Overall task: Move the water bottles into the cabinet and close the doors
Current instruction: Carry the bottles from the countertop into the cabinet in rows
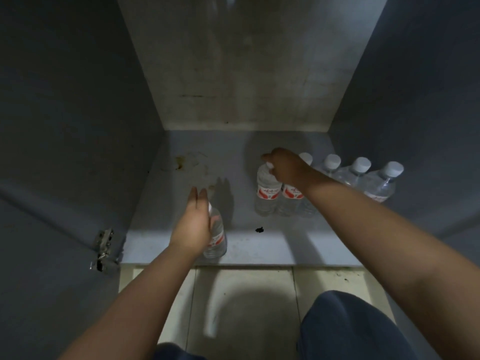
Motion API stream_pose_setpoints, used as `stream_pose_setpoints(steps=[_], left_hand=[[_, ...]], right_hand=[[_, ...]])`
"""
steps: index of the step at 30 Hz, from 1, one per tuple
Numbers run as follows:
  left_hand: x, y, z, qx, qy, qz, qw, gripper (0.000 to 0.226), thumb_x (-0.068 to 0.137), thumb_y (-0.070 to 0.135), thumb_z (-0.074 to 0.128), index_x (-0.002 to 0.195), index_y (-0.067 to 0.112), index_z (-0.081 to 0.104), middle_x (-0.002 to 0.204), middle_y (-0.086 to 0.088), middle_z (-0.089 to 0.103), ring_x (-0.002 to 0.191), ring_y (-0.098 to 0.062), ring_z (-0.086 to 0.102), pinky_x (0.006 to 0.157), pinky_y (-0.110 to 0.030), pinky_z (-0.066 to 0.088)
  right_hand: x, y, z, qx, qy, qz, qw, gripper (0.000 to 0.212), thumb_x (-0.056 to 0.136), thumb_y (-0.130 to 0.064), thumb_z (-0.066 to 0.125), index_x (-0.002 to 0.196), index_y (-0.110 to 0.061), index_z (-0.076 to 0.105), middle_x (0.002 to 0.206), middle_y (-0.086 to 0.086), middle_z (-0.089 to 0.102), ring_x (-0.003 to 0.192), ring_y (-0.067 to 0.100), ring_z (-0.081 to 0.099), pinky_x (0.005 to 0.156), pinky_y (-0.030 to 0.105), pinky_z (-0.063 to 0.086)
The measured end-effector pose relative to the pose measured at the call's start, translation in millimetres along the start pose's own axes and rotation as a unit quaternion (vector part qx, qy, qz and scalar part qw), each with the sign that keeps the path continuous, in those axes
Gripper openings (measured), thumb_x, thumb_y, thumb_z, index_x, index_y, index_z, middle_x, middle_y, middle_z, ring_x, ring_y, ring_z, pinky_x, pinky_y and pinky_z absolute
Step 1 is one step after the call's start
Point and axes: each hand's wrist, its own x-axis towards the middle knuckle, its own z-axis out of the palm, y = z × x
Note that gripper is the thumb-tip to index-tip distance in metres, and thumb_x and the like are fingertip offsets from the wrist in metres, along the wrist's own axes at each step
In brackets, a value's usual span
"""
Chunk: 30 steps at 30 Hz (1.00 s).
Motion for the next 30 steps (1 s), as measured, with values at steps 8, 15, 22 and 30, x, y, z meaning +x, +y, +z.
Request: stream_pose_setpoints(steps=[8,15,22,30], left_hand=[[10,14,-8,0.064,-0.018,0.025,0.997,0.053,0.100,0.021,0.037,0.147,0.009,0.014,0.149,-0.014,0.026,0.123,-0.033,0.050,0.098,-0.033,0.042],[53,46,-11,0.074,0.000,0.067,0.995,0.054,0.102,0.022,0.032,0.148,0.006,0.011,0.155,-0.012,0.017,0.134,-0.026,0.039,0.105,-0.027,0.034],[95,65,4,0.084,0.006,0.116,0.990,0.053,0.101,0.020,0.034,0.147,0.001,0.013,0.152,-0.016,0.021,0.132,-0.027,0.041,0.105,-0.026,0.033],[112,68,5,0.076,0.003,0.123,0.990,0.051,0.100,0.018,0.037,0.145,0.004,0.020,0.150,-0.017,0.025,0.129,-0.031,0.045,0.103,-0.031,0.036]], right_hand=[[3,9,1,-0.006,-0.021,-0.006,1.000,0.053,0.093,-0.005,0.046,0.144,-0.010,0.032,0.136,0.022,0.043,0.125,0.032,0.046,0.103,0.034,0.038],[-12,3,10,0.059,0.116,0.028,0.991,0.055,0.089,-0.003,0.056,0.141,-0.003,0.036,0.149,0.021,0.035,0.134,0.030,0.043,0.107,0.027,0.038],[-21,9,28,0.066,0.124,-0.009,0.990,0.059,0.082,0.020,0.039,0.139,0.005,0.035,0.152,0.021,0.028,0.143,0.029,0.028,0.116,0.022,0.024],[-20,12,29,0.128,0.085,-0.012,0.988,0.062,0.091,0.011,0.039,0.147,-0.004,0.017,0.159,0.009,0.010,0.148,0.018,0.010,0.116,0.015,0.005]])
